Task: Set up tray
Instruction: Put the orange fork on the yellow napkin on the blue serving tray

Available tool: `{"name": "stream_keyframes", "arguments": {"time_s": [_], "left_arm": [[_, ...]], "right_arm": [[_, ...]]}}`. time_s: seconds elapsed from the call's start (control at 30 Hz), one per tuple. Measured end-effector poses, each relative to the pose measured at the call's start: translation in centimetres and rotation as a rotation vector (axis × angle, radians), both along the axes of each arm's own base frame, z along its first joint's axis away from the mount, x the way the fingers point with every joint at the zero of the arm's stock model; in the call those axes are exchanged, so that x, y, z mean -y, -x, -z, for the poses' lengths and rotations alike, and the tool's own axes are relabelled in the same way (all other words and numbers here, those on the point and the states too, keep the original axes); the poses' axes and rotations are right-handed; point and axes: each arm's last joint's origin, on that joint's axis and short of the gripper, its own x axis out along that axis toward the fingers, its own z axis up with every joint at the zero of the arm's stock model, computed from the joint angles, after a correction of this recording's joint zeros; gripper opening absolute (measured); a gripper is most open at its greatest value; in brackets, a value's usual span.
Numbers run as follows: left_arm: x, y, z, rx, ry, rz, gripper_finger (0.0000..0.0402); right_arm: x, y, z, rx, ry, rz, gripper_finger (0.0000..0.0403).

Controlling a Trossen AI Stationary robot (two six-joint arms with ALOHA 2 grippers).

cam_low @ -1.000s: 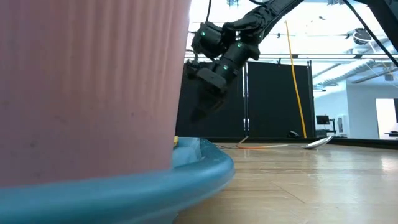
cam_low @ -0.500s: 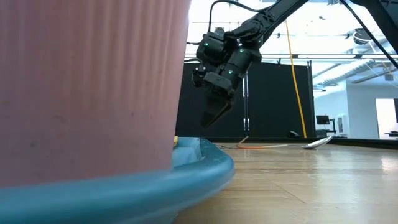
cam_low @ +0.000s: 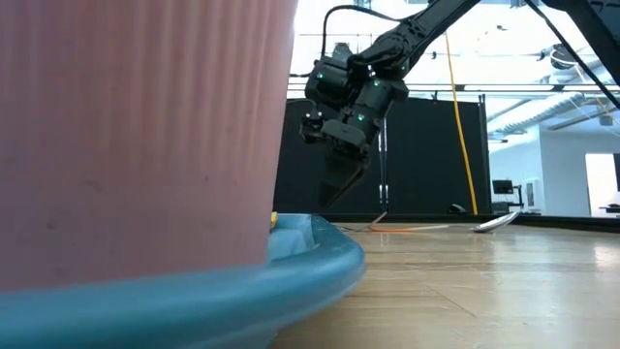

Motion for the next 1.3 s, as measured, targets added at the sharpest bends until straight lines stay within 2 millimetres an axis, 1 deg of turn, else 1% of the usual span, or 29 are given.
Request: {"name": "stream_keyframes", "arguments": {"time_s": [0.2, 0.43, 0.87, 1.17, 1.3], "left_arm": [[0.0, 0.0, 0.0, 0.001, 0.001, -0.001, 0.0021], [0.0, 0.0, 0.0, 0.001, 0.001, -0.001, 0.0021], [0.0, 0.0, 0.0, 0.001, 0.001, 0.0, 0.0021], [0.0, 0.0, 0.0, 0.001, 0.001, 0.0, 0.0021], [0.0, 0.0, 0.0, 0.001, 0.001, 0.0, 0.0021]], "right_arm": [[0.1, -0.4, 1.7, -0.014, -0.029, -0.011, 0.01], [0.1, -0.7, 3.0, -0.035, -0.039, -0.013, 0.01], [0.2, -0.9, 3.0, -0.019, -0.028, -0.012, 0.0099], [0.3, -0.9, 2.8, -0.014, 0.004, -0.001, 0.007], [0.1, -0.9, 2.8, 0.0, -0.046, -0.029, 0.0067]]}}
